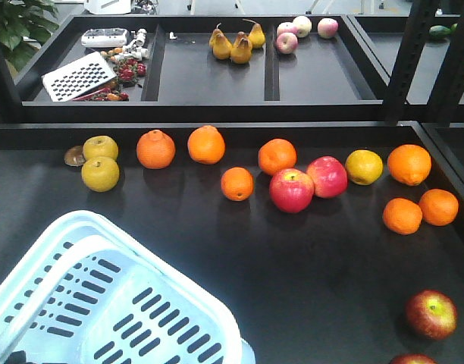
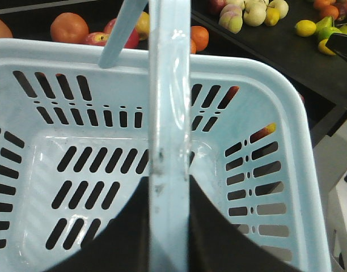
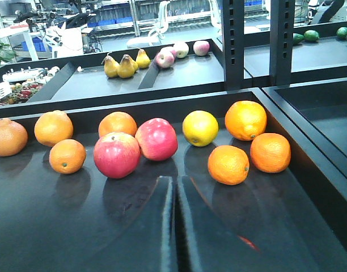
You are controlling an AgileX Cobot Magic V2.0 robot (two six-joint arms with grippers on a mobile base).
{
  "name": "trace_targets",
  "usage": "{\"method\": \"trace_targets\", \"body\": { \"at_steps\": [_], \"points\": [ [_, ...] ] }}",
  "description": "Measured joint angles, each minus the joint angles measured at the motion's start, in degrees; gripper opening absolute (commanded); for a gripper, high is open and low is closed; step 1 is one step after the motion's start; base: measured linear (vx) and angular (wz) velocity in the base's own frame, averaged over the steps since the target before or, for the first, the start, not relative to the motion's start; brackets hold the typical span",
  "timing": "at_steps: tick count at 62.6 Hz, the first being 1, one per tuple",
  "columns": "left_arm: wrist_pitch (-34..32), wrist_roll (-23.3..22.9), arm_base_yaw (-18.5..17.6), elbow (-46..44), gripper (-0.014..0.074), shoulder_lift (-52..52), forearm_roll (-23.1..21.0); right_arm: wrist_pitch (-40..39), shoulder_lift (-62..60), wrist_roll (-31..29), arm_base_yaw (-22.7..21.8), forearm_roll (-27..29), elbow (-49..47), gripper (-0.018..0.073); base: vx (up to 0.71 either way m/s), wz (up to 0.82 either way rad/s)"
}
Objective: Pick three apples into basket with both arms
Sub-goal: 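Drive the base up to the fruit table edge holding the basket, then lower the light-blue basket onto the table with the left gripper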
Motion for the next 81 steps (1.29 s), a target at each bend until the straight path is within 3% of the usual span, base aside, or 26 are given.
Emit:
{"method": "trace_targets", "body": {
  "at_steps": [45,63,70,81],
  "points": [
    [-0.05,0.0,0.0,0.0,-0.0007,0.0,-0.33,0.0,0.0,0.0,0.0,0.0,0.0,-0.0004,0.0,0.0],
    [-1.23,0.27,0.0,0.0,-0.0007,0.06,-5.29,0.0,0.0,0.0,0.0,0.0,0.0,-0.0004,0.0,0.0],
    [-2.63,4.29,0.0,-0.29,-0.0007,1.68,-9.58,0.0,0.0,0.0,0.0,0.0,0.0,-0.0004,0.0,0.0],
    [-2.63,16.37,0.0,-3.53,-0.0007,9.91,-14.23,0.0,0.0,0.0,0.0,0.0,0.0,-0.0004,0.0,0.0]
  ]
}}
